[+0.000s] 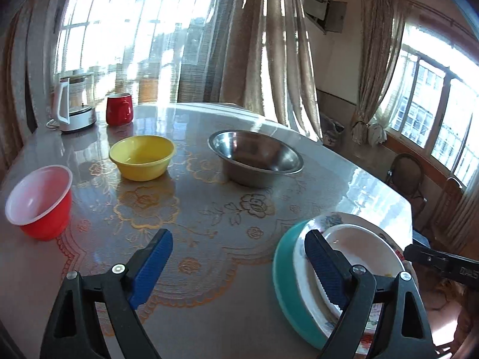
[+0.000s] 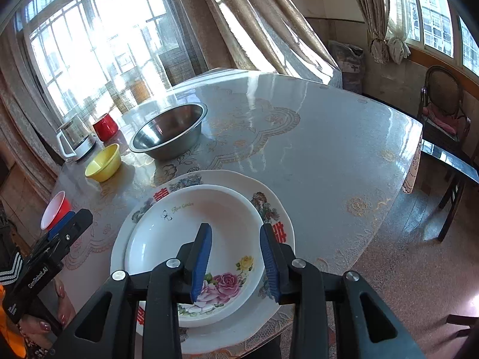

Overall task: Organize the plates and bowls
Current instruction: 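Lower the floral plate onto the double-happiness plate and open the right tool, then move the right tool to the stainless steel bowl rim and grip it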

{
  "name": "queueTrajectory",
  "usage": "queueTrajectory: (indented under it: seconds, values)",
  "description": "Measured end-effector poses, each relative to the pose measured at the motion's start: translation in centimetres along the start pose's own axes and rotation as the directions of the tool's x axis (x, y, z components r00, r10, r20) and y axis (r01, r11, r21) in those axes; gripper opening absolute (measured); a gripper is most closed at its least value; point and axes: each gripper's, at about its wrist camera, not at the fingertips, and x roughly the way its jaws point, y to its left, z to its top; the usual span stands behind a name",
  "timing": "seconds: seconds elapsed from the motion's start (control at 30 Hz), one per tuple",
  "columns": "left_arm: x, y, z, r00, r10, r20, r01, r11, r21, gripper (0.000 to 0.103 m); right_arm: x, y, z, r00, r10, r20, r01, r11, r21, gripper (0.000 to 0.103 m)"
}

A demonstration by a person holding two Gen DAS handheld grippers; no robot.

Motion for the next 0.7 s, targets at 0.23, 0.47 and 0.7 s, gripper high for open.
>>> queueTrajectory:
  seconds: [0.23,0.47,0.7]
  values:
    - [1.9,2.5,-0.3,0.991,0.118,-0.066,-0.122,0.991,-0.055,0.091,1.1,1.3,0.6,0.999,0.028,-0.024,-0.028,0.999,-0.015,0.034]
    - [2.8,3.6,-0.7,0.982,0.164,-0.091,-0.169,0.984,-0.049,0.091,3.0,3.4,3.6,0.997,0.072,-0.029,-0.073,0.997,-0.029,0.037]
    - [3.0,4.6,-0.7,0.982,0.169,-0.086,-0.177,0.98,-0.087,0.092,6.7,4.7,7.6,0.992,0.103,-0.073,-0.104,0.995,-0.008,0.04]
